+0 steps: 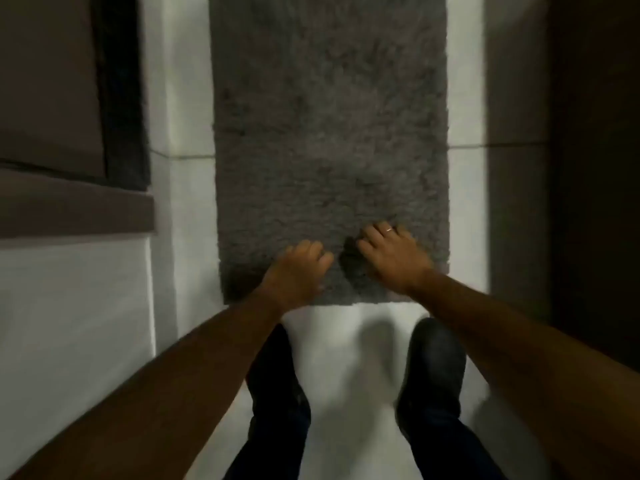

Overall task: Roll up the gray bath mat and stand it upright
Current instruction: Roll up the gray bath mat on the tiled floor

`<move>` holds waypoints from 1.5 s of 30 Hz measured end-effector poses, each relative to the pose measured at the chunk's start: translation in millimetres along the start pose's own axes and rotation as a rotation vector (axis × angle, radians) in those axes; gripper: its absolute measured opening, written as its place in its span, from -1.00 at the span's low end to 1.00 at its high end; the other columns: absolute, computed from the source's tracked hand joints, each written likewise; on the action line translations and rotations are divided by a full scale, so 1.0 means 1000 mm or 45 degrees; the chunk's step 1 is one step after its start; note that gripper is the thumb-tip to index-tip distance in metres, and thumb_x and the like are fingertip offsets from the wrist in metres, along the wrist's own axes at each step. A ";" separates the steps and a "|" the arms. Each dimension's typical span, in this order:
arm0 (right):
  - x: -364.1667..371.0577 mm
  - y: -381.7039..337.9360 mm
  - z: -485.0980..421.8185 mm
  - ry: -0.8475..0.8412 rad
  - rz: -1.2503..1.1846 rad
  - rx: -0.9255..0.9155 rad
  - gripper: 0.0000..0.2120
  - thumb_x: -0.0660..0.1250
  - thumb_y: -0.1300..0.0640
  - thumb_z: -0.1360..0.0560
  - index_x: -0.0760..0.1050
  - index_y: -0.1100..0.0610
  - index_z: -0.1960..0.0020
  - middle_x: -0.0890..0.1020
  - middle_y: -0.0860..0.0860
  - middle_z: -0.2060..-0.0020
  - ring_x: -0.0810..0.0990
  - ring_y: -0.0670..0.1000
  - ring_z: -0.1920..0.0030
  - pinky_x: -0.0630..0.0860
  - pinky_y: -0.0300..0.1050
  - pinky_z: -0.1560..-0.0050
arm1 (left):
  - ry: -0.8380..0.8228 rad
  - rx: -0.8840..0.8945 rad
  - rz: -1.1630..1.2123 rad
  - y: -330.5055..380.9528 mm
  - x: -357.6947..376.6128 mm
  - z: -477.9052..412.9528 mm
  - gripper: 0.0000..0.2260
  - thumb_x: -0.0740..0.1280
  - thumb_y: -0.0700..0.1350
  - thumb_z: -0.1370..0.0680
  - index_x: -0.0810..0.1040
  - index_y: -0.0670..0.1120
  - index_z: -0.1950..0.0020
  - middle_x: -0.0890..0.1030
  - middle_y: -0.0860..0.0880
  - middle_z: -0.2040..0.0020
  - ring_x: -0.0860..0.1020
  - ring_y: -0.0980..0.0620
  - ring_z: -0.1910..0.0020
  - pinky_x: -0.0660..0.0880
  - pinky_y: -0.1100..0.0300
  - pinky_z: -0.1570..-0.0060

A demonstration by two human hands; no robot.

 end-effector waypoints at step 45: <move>0.075 0.014 -0.053 0.178 0.020 0.084 -0.69 0.36 0.12 -0.50 0.48 0.13 -0.22 0.55 0.18 -0.17 0.47 0.24 -0.17 0.39 0.19 -0.12 | 0.319 -0.168 -0.134 -0.048 0.081 -0.044 -0.75 0.30 0.00 -0.54 0.42 -0.12 -0.11 0.54 -0.18 -0.07 0.46 -0.19 -0.03 0.42 -0.08 0.01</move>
Point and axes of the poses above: each hand's wrist, its own z-axis away from the middle knuckle, its own x-axis out of the palm, y = z × x, the point moved 1 cm from there along -z, towards the middle knuckle
